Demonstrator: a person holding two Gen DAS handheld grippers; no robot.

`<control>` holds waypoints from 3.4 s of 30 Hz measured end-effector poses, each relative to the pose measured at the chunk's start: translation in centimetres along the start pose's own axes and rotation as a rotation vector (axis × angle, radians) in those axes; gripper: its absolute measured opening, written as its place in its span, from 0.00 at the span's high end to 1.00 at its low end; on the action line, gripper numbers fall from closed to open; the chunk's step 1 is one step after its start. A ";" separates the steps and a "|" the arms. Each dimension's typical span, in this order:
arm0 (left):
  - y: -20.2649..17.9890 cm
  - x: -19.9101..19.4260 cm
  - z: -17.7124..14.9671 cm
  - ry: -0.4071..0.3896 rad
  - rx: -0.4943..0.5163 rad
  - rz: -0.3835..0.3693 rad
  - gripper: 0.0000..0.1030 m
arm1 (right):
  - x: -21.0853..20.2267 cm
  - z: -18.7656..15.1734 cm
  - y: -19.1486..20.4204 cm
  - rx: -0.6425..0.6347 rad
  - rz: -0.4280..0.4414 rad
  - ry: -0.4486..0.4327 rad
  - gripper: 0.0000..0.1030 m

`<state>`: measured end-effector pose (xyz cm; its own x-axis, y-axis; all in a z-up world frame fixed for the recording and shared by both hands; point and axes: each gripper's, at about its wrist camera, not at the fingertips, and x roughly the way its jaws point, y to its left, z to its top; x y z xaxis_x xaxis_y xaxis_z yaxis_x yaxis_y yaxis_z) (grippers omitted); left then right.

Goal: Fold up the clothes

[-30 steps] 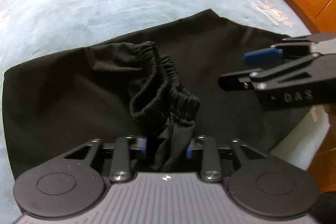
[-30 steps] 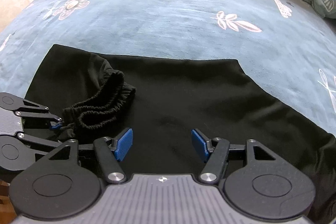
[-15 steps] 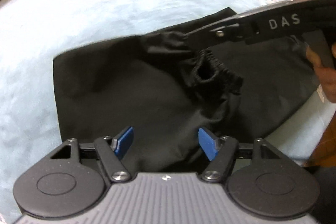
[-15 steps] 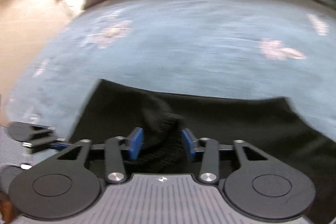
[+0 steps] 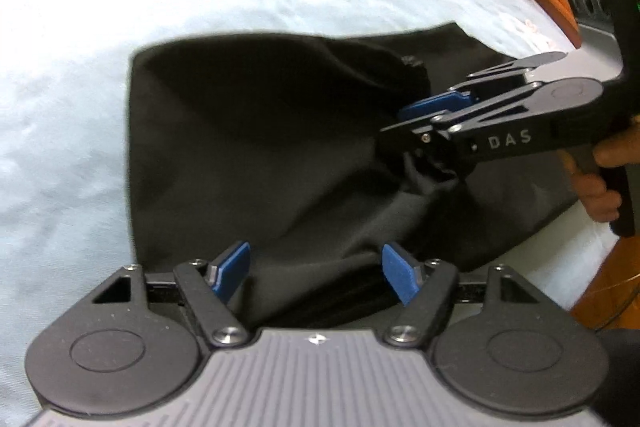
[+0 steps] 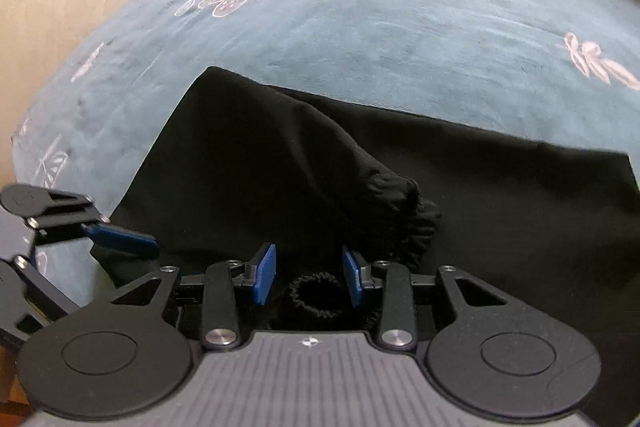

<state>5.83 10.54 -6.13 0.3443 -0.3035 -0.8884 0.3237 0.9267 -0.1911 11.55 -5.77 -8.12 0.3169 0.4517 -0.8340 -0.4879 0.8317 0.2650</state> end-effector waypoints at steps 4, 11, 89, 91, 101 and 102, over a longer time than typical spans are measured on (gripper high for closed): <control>1.5 0.6 -1.1 0.053 -0.080 0.042 0.28 | -1.1 0.8 0.6 -0.013 0.018 -0.034 0.58; 2.2 0.0 -1.5 0.025 -0.071 0.021 0.25 | -1.1 3.8 2.1 -0.089 0.051 -0.088 0.59; 2.0 1.3 6.2 0.005 -0.027 -0.006 0.17 | -2.6 6.4 -4.4 -0.085 -0.092 0.308 0.15; 1.2 1.5 5.1 0.050 -0.040 0.002 0.17 | -2.8 5.0 -4.4 -0.086 -0.121 0.333 0.13; 0.2 3.8 1.6 0.116 -0.084 0.059 0.11 | -3.1 -0.6 -6.7 0.007 -0.140 0.397 0.12; 0.2 3.7 1.5 0.115 -0.087 0.062 0.12 | -3.1 -0.8 -6.7 0.006 -0.145 0.399 0.12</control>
<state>8.50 9.23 -8.84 0.2563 -0.2222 -0.9407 0.2259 0.9600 -0.1652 13.22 -13.00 -7.72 0.0414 0.1703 -0.9845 -0.4568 0.8796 0.1330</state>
